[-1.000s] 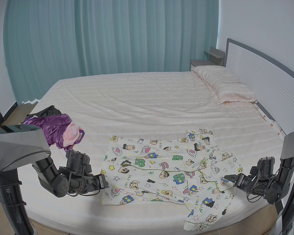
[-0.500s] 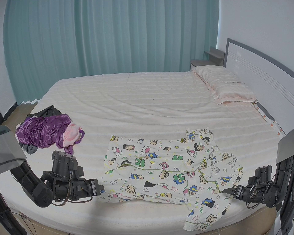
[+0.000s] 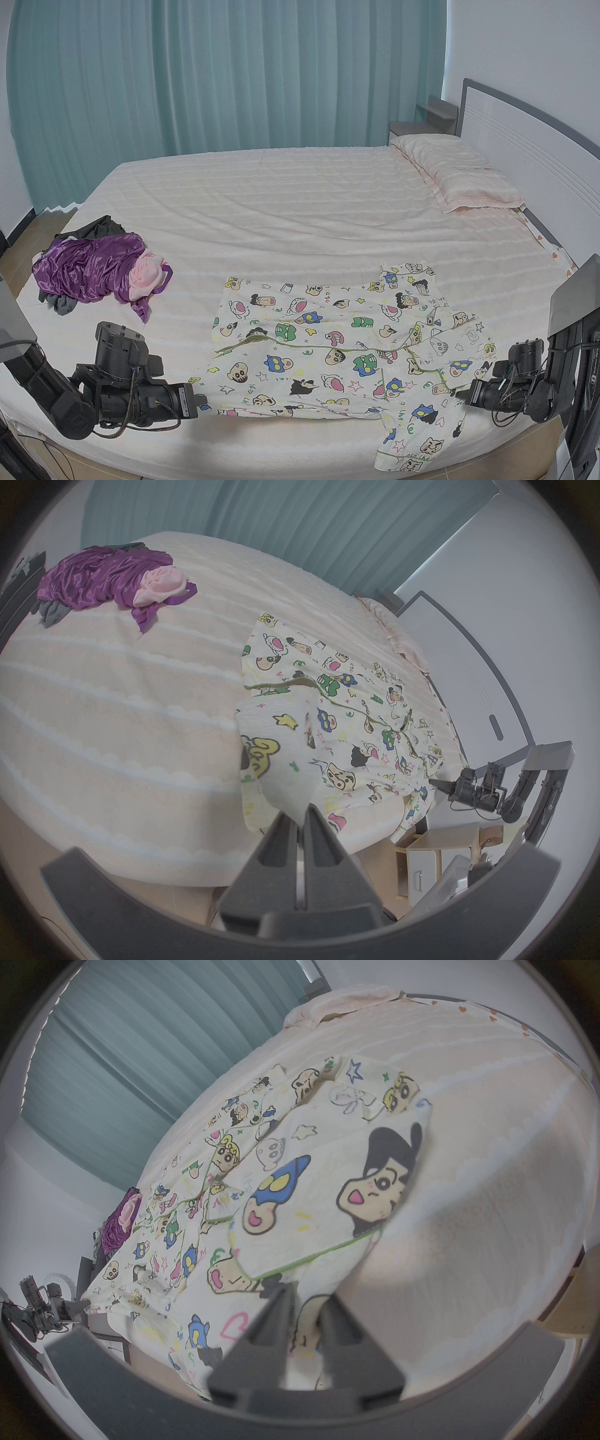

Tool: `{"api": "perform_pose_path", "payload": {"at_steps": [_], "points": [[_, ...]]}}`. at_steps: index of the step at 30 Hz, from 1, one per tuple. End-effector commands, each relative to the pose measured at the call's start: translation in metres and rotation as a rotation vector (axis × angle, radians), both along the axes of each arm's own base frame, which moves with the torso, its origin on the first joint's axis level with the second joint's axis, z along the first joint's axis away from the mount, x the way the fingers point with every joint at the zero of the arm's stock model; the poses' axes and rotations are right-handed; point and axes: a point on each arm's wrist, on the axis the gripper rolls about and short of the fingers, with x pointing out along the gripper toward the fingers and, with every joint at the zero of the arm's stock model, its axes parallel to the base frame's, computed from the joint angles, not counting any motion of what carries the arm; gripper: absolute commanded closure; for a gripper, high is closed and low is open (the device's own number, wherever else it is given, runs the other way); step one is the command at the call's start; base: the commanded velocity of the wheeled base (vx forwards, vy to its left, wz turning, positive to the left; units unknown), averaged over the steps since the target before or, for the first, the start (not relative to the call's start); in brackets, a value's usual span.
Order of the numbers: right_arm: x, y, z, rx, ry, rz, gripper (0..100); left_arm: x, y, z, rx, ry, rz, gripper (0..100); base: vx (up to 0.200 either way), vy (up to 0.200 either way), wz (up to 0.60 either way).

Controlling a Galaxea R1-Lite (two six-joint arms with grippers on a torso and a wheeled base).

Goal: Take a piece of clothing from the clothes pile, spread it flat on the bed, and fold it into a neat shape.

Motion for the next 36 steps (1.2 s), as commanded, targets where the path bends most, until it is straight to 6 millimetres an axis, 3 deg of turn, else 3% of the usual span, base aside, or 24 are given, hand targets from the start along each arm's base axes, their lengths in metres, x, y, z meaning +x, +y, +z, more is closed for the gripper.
{"api": "perform_pose_path", "payload": {"at_steps": [1, 11, 29, 30, 36], "points": [[0.002, -0.009, -0.002, 0.004, -0.010, -0.037, 100, -0.009, 0.002, -0.005, 0.013, 0.030, -0.011, 100, 0.000, 0.000, 0.00], [0.006, -0.030, 0.009, 0.005, -0.114, -0.123, 100, -0.025, 0.003, -0.021, 0.047, 0.126, -0.040, 100, 0.000, 0.000, 0.00], [0.007, -0.036, 0.015, 0.016, -0.141, -0.121, 100, -0.042, -0.007, -0.049, 0.128, 0.275, -0.121, 100, 0.000, 0.000, 0.00], [0.006, -0.035, 0.014, 0.006, -0.138, -0.109, 100, -0.042, -0.006, -0.052, 0.138, 0.295, -0.118, 0, 0.000, 0.000, 0.00], [0.005, -0.035, 0.013, -0.013, -0.132, -0.089, 100, -0.046, -0.004, -0.054, 0.145, 0.311, -0.118, 0, 0.000, 0.000, 0.00]]}}
